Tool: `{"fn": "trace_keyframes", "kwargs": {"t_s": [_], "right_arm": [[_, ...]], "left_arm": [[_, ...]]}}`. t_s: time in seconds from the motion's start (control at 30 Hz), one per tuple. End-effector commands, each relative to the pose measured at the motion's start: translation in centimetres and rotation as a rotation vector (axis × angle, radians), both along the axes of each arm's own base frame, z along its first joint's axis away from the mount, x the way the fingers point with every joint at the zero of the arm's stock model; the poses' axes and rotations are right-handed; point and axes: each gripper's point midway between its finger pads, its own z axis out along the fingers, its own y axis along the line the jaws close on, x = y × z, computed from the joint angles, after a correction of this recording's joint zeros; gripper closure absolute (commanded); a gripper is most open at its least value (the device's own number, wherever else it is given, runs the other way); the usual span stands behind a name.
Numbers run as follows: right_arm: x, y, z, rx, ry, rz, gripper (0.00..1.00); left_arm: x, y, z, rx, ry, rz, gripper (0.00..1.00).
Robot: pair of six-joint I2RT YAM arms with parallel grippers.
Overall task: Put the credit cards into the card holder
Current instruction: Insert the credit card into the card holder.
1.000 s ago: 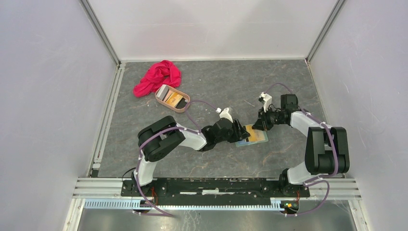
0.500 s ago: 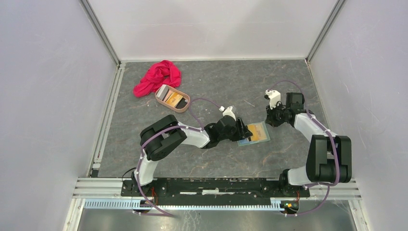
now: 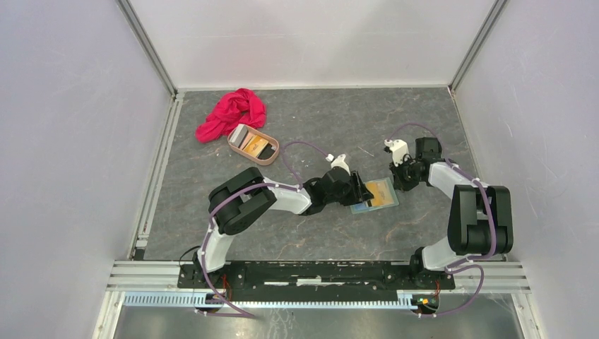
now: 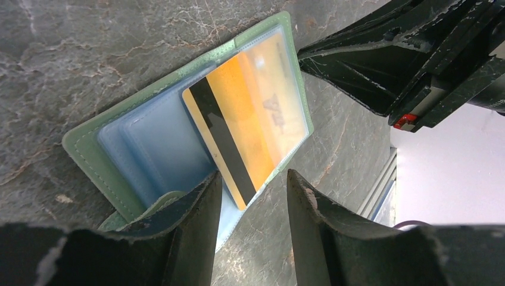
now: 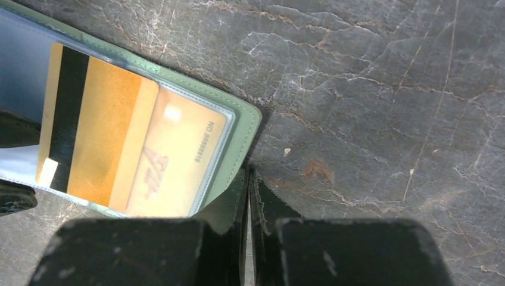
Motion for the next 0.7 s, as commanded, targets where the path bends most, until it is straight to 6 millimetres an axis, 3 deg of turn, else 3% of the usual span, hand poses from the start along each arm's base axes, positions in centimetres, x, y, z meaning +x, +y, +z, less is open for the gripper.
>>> {"fn": "trace_keyframes", "kwargs": {"t_s": [0.0,0.67], "right_arm": [[0.3,0.9,0.3,0.011,0.005,0.05,0.92],[-0.1,2.4,0.3,0.05,0.027,0.098,0.92]], "left_arm": [[0.2,-0.7,-0.3,0.028,-0.03,-0.05,0.49],[0.9,-3.5,-0.5,0.039,-0.02,-0.113,0.49]]}}
